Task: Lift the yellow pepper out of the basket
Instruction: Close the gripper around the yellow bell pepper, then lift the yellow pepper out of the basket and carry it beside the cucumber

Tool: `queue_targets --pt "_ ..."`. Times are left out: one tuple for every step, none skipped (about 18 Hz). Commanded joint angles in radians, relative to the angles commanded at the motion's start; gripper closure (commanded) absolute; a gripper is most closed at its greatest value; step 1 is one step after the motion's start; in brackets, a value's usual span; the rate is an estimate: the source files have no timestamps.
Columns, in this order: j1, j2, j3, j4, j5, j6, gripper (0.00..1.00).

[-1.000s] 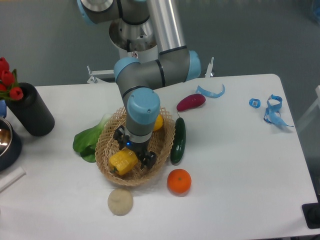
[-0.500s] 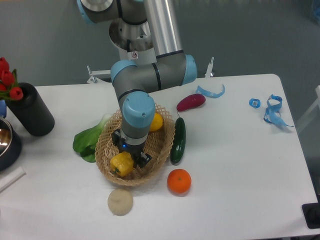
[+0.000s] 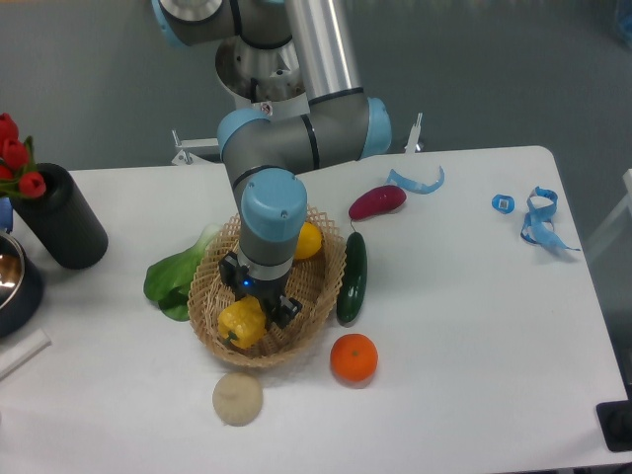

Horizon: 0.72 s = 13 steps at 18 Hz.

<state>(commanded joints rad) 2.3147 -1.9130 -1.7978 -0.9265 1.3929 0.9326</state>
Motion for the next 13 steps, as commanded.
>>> queue_targets --pt "0.012 0.012 -0.002 0.000 -0.002 0.000 0.81" --pt "0.018 0.021 0.000 0.000 0.000 0.000 0.81" --pt "0.034 0.032 0.003 0.000 0.000 0.002 0.81" --pt "0.058 0.048 0.011 0.000 -0.002 0.006 0.81" --pt "0.083 0.061 0.014 0.000 -0.002 0.008 0.82" --pt "0.107 0.074 0.017 -0.003 -0.003 0.009 0.82" --pt "0.132 0.090 0.023 -0.017 -0.003 0.011 0.82" --pt "0.155 0.094 0.028 -0.034 -0.003 0.014 0.81" --pt "0.175 0.094 0.031 -0.043 -0.003 0.020 0.82" --pt "0.193 0.094 0.032 -0.043 0.000 0.026 0.82" --pt "0.215 0.094 0.032 -0.041 0.002 0.037 0.82" --pt "0.241 0.092 0.038 -0.041 0.003 0.055 0.82" --pt "0.267 0.092 0.049 -0.041 0.005 0.084 0.82"
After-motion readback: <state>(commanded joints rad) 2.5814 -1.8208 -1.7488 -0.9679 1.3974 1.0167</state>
